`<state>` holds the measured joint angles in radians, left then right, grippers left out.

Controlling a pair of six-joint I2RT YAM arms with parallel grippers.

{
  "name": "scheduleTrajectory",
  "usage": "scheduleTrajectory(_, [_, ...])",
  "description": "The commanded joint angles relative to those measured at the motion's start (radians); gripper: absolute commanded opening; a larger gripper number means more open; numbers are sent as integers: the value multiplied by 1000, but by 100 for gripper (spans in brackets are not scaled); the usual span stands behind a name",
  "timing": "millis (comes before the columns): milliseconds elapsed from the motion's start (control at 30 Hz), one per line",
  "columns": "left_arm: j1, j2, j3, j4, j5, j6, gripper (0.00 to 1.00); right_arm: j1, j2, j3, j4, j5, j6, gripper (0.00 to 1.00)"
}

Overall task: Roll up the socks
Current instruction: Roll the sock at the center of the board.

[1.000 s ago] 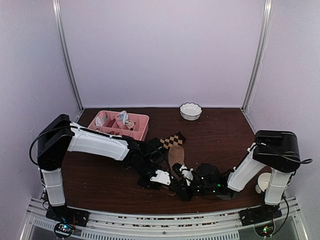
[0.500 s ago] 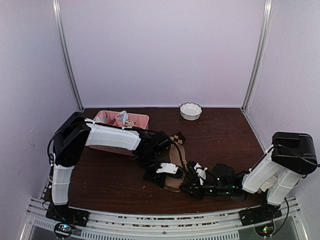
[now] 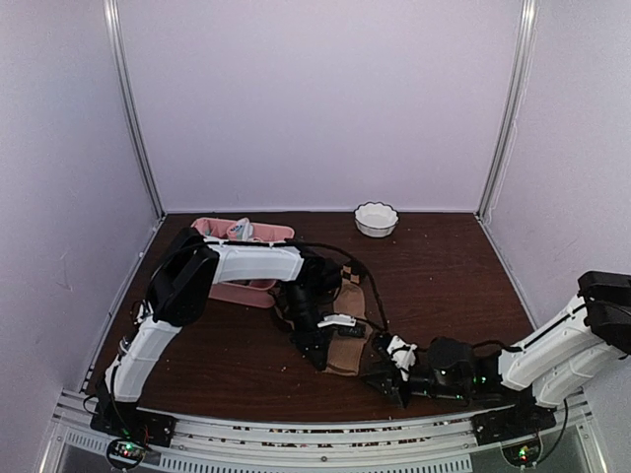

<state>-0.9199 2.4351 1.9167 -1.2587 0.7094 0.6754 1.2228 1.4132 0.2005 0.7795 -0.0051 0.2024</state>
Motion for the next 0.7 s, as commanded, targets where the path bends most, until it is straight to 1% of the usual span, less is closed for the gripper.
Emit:
scheduleTrajectory(0, [-4,95,65,-140,-35,-77,0,80,4,75,-200,159,-133,26])
scheduleTrajectory(200, [-4,147,104,-172,-51,-104,0,90,76,187,-264,117,-263,24])
scheduleTrajectory(333, [-4,158,117,-181,-60,-106,0,84,153,259,-290,123,-342,25])
scheduleTrajectory(433, [-4,166,127,-182,-75,-110,0,55,207,296,-291,87,-362,25])
scheduleTrajectory(600, [-2,173,130,-183,-85,-110,0,28,246,312,-287,39,-364,25])
scheduleTrajectory(667, [-2,174,131,-184,-85,-106,0,16,261,314,-286,30,-355,24])
